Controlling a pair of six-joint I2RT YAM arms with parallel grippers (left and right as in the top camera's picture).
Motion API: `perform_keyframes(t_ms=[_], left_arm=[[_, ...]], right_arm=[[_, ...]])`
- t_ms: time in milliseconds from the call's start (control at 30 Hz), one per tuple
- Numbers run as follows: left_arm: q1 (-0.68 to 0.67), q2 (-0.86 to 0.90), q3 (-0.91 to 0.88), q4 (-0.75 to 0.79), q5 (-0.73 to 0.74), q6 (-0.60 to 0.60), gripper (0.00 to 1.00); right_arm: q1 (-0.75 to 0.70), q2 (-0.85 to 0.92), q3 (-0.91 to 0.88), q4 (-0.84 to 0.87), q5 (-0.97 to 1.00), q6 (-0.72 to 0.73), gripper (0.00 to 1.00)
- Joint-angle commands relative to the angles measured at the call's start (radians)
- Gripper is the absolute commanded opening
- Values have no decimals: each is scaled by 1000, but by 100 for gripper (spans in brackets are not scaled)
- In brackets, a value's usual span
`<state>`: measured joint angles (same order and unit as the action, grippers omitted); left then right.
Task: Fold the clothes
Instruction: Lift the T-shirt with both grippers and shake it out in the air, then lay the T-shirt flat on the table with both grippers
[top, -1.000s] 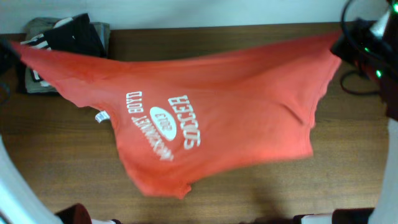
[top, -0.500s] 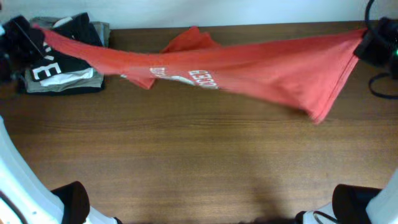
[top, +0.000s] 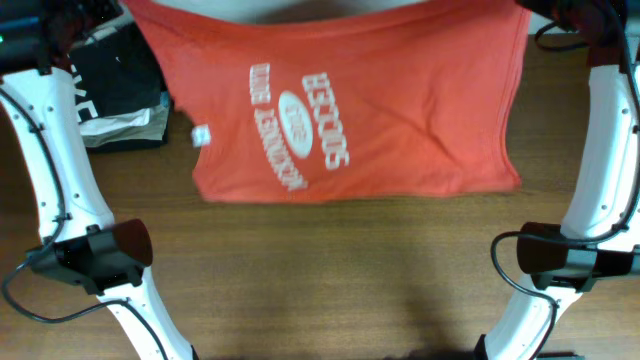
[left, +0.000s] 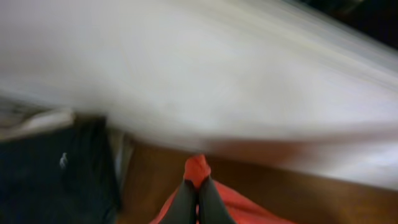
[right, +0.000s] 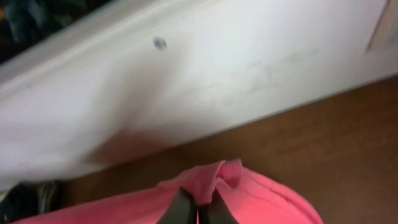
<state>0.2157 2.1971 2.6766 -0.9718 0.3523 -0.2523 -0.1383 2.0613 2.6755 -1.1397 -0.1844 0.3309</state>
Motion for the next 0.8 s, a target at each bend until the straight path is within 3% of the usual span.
perform_keyframes(t_ms=[0,100,167,267,367,533,667,767], left_arm=[[3,-119,182,-10,-35,-15,1],[46,-240,250,-72,-42,23,1],[56,-273,249,-272,-73,61,1],[55,-180,152,-513,-113,68,1],[55,-98,13,-708,-114,68,1],[55,-237,-62,-716,-148,83,1],[55,-522,-570,-712,-167,84,1],[55,-662,-799,-664,-166,83,1]], right_arm=[[-65,-97,147,-27,4,-13,4],[-150,-158,238,-144,-1,-47,4],[-164,-148,220,-344,7,-69,4],[-137,-92,130,-527,8,-69,4],[-109,-93,-42,-559,4,-60,4],[-132,-275,-327,-559,49,-38,4],[-132,-554,-729,-559,107,-38,4],[-132,-713,-953,-550,174,6,4]])
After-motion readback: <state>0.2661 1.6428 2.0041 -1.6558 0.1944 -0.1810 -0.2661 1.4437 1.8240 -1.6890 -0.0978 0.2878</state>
